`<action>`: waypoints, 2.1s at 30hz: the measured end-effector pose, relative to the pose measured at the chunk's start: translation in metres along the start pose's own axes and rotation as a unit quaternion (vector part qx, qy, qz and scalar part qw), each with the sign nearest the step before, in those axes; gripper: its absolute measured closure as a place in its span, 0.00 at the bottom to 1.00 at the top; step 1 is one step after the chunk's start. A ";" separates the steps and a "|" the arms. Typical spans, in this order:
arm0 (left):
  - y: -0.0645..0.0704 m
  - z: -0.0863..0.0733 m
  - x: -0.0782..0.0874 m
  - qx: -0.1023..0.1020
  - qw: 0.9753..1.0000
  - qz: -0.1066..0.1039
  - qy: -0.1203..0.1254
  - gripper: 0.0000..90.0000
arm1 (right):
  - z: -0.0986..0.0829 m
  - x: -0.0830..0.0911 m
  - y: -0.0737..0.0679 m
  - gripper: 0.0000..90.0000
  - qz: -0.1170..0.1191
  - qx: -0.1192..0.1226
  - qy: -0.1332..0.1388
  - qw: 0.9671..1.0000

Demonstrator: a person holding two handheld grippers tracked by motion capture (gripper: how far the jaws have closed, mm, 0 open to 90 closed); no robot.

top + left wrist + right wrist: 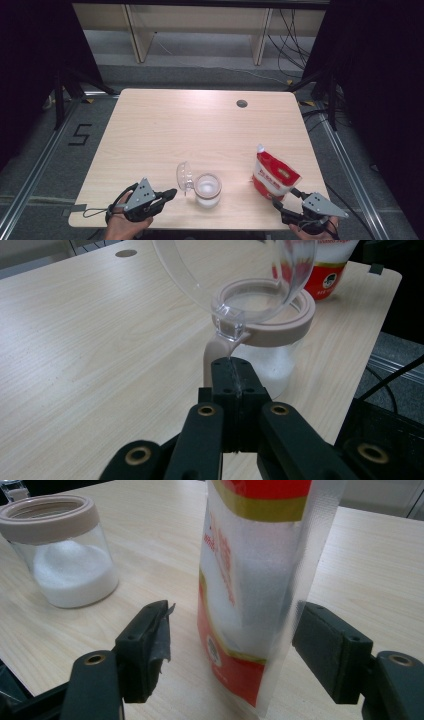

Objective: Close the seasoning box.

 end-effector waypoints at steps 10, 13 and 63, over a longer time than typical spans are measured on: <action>0.000 0.015 0.000 -0.001 1.000 -0.001 0.009 0.99 | 0.000 0.000 0.000 0.36 0.000 -0.003 -0.001 1.000; 0.000 0.019 0.000 -0.004 1.000 -0.001 0.009 0.99 | 0.000 -0.001 0.001 0.36 -0.002 0.003 0.000 1.000; 0.000 0.018 -0.005 0.006 1.000 -0.013 0.020 0.43 | 0.000 0.000 -0.001 0.36 -0.007 0.003 -0.003 1.000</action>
Point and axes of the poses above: each handheld gripper's, and its own axes: x roughly backward along the jaws, z roughly out of its top, y roughly to its right, the point moved 1 cm from there along -x, roughly forward along the jaws, and after that the axes turned 10 degrees about -x, right-handed, at the moved point
